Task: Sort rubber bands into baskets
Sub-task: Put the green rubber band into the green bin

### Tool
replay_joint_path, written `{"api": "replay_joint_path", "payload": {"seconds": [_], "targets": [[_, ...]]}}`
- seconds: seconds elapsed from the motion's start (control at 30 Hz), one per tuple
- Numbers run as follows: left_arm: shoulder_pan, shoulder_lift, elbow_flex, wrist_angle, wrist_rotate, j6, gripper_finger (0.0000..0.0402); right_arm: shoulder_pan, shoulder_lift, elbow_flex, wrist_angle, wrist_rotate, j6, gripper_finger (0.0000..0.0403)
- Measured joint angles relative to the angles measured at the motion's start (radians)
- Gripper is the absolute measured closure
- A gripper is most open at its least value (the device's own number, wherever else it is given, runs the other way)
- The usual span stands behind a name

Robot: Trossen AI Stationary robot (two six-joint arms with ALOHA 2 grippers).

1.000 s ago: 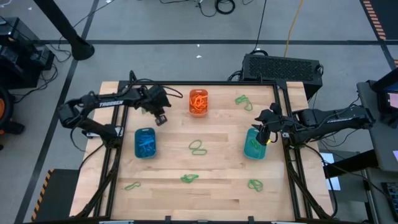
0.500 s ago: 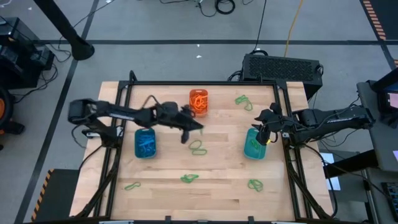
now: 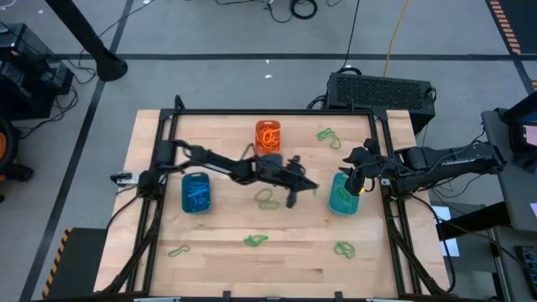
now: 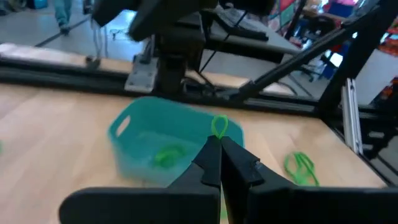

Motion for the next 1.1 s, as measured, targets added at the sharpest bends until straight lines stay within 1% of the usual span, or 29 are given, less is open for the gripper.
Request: {"api": "replay_joint_path", "payload": {"seconds": [0.13,0.3,0.37,0.47,0.53,0.6,0.73,0.97,1.1], "targets": [[0.0,0.149,0.19,-0.008,0.04,-0.006,0.0401,0.0,0.0,0.0,0.0,0.0,-0.003,0.0261],[0.0,0.299,0.406,-0.048,0.055,-0.007,0.0401,0.0,0.0,0.0,-0.005,-0.001,-0.011,0.0261],[0.0,0.351,0.49,-0.082,0.057,-0.006,0.0401,0.0,0.0,0.0,-0.005,-0.001,-0.018,0.0261],[0.002,0.411,0.6,-0.178,0.058,-0.006,0.0401,0.0,0.0,0.0,-0.005,-0.001,-0.026,0.0261],[0.002,0.434,0.652,-0.25,0.057,-0.007,0.0401,0.0,0.0,0.0,-0.005,-0.001,-0.026,0.0261],[0.002,0.442,0.68,-0.314,0.053,-0.007,0.0401,0.0,0.0,0.0,-0.005,-0.001,-0.027,0.0261],[0.002,0.44,0.684,-0.362,0.051,-0.006,0.0393,0.0,0.0,0.0,-0.006,-0.001,-0.034,0.0261],[0.002,0.439,0.684,-0.382,0.051,-0.004,0.0346,0.0,0.0,0.0,-0.005,-0.001,-0.037,0.0261],[0.002,0.434,0.684,-0.42,0.052,0.003,0.032,0.0,0.0,0.0,-0.005,-0.001,-0.037,0.0261]]}}
